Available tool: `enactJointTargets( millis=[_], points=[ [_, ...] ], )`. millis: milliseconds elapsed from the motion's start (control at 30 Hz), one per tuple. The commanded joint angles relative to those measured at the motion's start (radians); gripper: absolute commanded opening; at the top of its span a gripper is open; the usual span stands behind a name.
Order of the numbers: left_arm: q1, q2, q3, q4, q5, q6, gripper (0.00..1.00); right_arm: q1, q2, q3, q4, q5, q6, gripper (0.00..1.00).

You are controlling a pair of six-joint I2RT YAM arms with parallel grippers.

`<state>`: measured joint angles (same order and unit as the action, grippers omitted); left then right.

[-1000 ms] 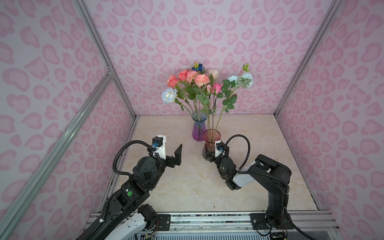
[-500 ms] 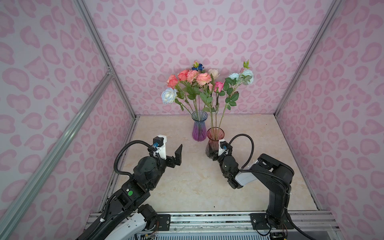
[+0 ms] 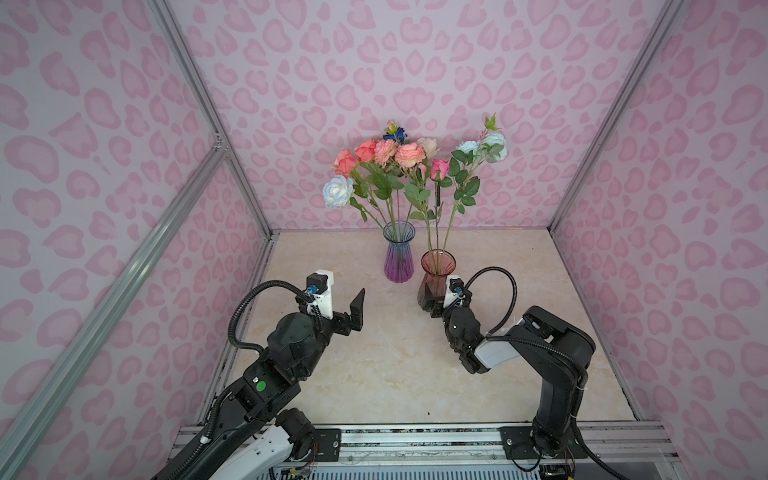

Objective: Arrange the flowers into the vase

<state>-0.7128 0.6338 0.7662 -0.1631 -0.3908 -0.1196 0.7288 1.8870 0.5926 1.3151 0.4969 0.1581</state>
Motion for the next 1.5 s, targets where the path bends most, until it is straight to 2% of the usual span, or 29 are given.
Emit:
enactJointTargets(
  millis=[0,767,1100,1467],
  points=[
    [0.002,-0.003,0.001,0.027,-0.005,0.005,0.97,-0.007,-0.003,-0.004,-0.011,0.021,0.044,0.96],
    [0.001,0.003,0.005,0.028,-0.008,0.009,0.97,-0.014,-0.018,-0.004,-0.024,0.16,0.043,0.97],
    [0.002,0.006,0.012,0.023,-0.006,0.011,0.97,-0.016,-0.035,-0.005,-0.033,0.155,0.02,0.98],
    [0.001,-0.01,0.038,-0.001,0.007,0.008,0.97,0.023,-0.13,-0.015,-0.107,0.135,-0.008,0.99]
  ],
)
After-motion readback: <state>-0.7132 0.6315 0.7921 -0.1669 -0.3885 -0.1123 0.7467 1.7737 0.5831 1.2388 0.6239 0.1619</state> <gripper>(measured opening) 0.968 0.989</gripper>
